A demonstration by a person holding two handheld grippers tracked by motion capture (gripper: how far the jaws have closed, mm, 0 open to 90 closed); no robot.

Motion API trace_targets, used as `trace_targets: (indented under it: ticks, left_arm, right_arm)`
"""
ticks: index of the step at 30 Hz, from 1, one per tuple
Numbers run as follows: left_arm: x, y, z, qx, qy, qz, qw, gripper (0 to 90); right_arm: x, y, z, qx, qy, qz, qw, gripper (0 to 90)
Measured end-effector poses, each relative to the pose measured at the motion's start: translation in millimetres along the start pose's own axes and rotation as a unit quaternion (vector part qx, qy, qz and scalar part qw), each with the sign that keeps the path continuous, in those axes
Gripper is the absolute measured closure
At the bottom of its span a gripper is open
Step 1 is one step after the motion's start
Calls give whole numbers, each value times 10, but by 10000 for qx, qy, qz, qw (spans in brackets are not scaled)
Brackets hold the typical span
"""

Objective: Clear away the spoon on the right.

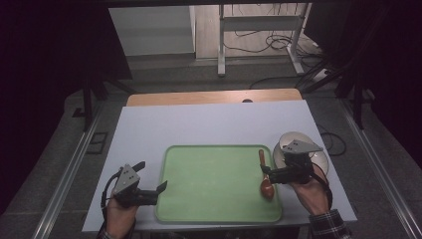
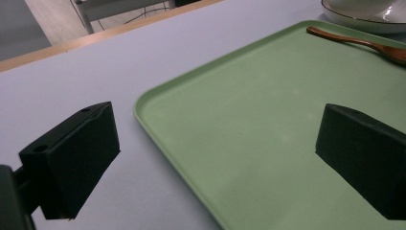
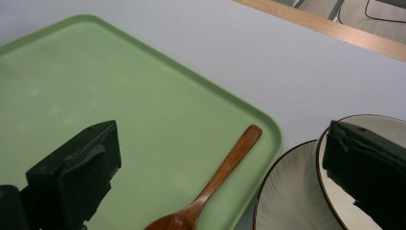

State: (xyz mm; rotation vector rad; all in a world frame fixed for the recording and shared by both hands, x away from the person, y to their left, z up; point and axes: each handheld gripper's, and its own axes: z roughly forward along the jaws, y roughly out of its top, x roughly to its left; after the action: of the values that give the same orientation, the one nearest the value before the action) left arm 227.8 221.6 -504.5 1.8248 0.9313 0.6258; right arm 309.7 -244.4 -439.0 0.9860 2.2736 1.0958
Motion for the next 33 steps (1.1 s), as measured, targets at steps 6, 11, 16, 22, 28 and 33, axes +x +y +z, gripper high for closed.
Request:
trace_targets:
  ticks: [6, 11, 16, 22, 28, 33]
  left_arm:
    - [3, 0, -1, -4, -8, -5, 10000, 10]
    - [5, -1, -1, -4, -11, -13, 10000, 10]
    - [4, -2, 1, -16, -12, -36, 10000, 10]
    - [7, -3, 0, -19, -14, -50, 10000, 10]
    - [9, -6, 2, -15, -9, -59, 10000, 10]
    - [11, -6, 1, -19, 0, -58, 10000, 10]
  right_arm:
    - [-20, -49, -49, -29, -17, 28, 10000, 0]
    - [-50, -99, -87, -58, -38, 55, 10000, 0]
    - [-79, -138, -136, -69, -95, 96, 9999, 0]
    - [-110, -172, -194, -104, -150, 108, 9998, 0]
    - [-141, -222, -252, -105, -227, 141, 9996, 0]
    - [-175, -275, -303, -91, -313, 173, 9993, 0]
